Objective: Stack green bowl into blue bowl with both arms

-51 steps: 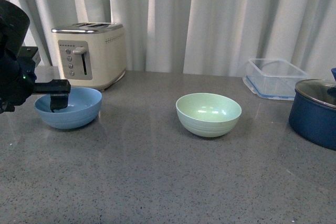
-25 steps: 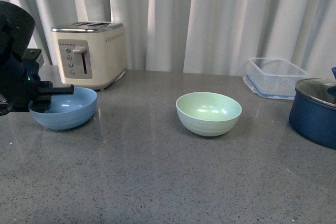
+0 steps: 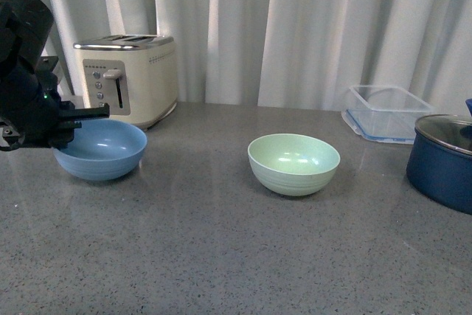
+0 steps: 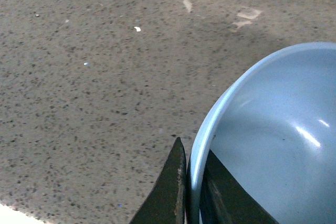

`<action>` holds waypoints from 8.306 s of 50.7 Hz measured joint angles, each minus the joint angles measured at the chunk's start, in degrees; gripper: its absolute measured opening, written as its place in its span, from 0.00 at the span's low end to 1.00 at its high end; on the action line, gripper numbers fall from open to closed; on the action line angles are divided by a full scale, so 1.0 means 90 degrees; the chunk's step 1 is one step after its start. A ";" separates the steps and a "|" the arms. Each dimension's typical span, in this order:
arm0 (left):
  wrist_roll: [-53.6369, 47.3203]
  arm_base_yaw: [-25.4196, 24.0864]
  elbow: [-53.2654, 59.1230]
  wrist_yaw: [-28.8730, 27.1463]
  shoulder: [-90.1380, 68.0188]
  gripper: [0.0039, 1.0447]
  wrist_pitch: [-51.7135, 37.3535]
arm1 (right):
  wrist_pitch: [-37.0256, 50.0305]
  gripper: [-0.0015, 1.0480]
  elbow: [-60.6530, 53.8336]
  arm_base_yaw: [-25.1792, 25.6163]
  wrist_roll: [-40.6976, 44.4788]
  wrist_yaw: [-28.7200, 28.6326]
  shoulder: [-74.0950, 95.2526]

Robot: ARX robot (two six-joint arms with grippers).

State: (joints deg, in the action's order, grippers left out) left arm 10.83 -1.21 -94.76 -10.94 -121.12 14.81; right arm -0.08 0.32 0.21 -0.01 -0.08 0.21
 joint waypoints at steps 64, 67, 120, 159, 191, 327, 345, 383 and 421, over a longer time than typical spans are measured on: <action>0.0661 0.1545 -0.1214 -0.0102 -0.0719 0.04 0.0505 | 0.0000 0.90 0.0000 0.0000 0.0000 0.0000 0.0000; 0.0678 0.1559 -0.1212 -0.0100 -0.0746 0.04 0.0505 | 0.0000 0.90 0.0000 0.0000 0.0000 0.0000 0.0000; 0.0678 0.1416 0.0386 -0.0187 0.0498 0.93 -0.0566 | 0.0000 0.90 0.0000 0.0000 0.0000 0.0000 0.0000; -0.1056 0.1044 0.5838 0.0355 0.3582 0.48 -0.6873 | 0.0000 0.90 0.0000 0.0000 0.0000 0.0000 0.0000; -0.1156 0.0236 0.9170 0.1183 0.6224 0.03 -0.7470 | 0.0000 0.90 0.0000 0.0000 0.0000 0.0000 0.0000; -0.1156 0.0151 1.0394 0.1202 1.3435 0.88 -0.1649 | -0.2443 0.90 0.3439 -0.0763 0.0619 0.1020 0.5122; -0.1173 0.0151 1.0394 0.1200 1.3435 0.94 -0.1649 | -0.2477 0.90 0.7419 -0.1984 -0.0236 0.0937 0.9532; -0.1173 0.0151 1.0394 0.1200 1.3435 0.94 -0.1649 | -0.2691 0.90 1.0411 -0.1525 -0.1054 0.0449 1.2871; -0.1173 0.0151 1.0394 0.1200 1.3435 0.94 -0.1649 | -0.2662 0.80 1.0853 -0.1418 -0.0954 0.0180 1.3782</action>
State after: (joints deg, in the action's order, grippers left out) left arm 0.27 0.14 -1.21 -0.14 -0.21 -0.03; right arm -24.03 98.00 -12.56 -8.60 1.54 124.25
